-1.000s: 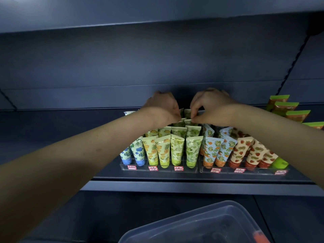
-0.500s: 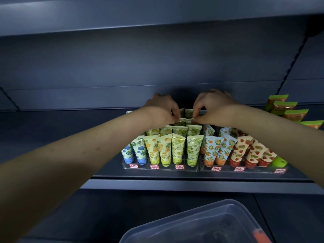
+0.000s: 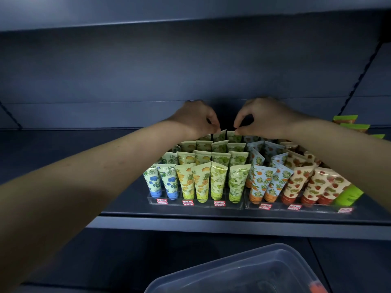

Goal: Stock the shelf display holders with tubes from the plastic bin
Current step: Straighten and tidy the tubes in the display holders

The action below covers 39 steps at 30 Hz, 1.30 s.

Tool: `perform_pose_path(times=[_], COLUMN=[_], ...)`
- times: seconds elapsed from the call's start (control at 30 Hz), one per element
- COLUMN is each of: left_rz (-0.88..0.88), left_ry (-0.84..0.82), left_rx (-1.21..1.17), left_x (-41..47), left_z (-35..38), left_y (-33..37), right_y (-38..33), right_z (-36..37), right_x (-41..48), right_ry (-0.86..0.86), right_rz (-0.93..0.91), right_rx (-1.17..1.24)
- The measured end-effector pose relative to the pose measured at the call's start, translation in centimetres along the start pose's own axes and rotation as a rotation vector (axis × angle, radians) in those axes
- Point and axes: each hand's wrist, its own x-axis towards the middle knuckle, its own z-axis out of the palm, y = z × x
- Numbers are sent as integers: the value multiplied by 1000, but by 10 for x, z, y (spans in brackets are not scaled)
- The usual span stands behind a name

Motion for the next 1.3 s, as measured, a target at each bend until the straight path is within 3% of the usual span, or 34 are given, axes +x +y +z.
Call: perform_pose_path(times=[0.27, 1.07, 1.3], left_rz=[-8, 12, 114], left_ry=[-40, -8, 24], left_rx=[113, -13, 0], left_x=[23, -3, -39], left_z=[17, -3, -7], left_y=[-10, 14, 33], right_y=[2, -1, 0], right_z=[14, -15, -35], right_x=[15, -6, -45], right_ry=[-34, -57, -110], right_rz=[-17, 30, 29], right_rx=[-35, 18, 83])
